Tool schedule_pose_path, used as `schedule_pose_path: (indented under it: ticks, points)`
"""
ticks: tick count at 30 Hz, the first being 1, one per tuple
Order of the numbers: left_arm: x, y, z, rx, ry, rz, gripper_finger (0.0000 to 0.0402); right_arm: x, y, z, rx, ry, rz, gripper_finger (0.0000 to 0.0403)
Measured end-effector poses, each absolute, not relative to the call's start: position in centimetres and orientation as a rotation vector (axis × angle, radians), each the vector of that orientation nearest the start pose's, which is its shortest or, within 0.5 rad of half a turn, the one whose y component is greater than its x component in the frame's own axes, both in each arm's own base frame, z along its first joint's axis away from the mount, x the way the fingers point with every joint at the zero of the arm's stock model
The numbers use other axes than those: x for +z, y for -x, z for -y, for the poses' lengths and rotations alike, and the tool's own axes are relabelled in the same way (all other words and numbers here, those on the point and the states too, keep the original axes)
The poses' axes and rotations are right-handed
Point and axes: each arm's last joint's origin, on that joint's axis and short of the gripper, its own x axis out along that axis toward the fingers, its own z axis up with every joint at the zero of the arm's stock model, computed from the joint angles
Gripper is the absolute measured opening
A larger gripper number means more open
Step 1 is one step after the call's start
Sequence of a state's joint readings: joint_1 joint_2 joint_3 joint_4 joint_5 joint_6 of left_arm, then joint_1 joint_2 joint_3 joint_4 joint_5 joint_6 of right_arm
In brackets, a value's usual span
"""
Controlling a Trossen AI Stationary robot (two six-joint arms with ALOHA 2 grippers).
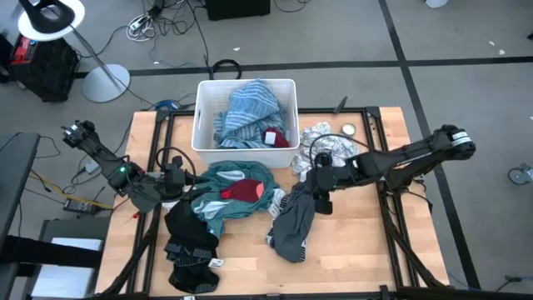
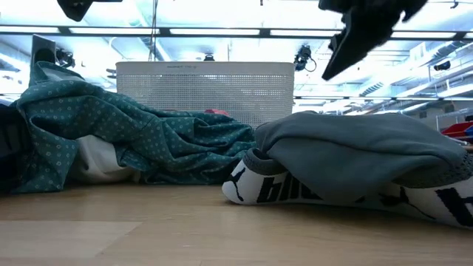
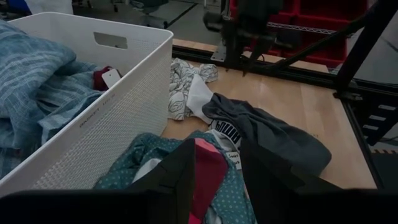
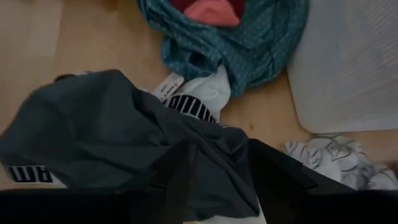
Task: Sort clothes
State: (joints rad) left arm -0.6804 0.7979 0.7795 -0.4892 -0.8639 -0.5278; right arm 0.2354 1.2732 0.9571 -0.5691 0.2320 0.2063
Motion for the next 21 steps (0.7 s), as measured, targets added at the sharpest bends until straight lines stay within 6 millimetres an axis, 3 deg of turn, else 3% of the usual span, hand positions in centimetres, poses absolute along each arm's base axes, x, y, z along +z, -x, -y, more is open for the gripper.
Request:
schedule_pose_path:
  ticks: [11, 21]
  points:
    - [30.6, -13.6, 8.2, 0.267, 0.171, -0.299, 0.0131, 21.2, -24.3, -5.7, -0.015, -0.011, -0.802, 0.0197]
    - [30.6, -13.6, 8.2, 0.267, 0.17, -0.299, 0.0131, 18.5, -23.4, -5.4, 0.014, 0.104, -0.794, 0.0243]
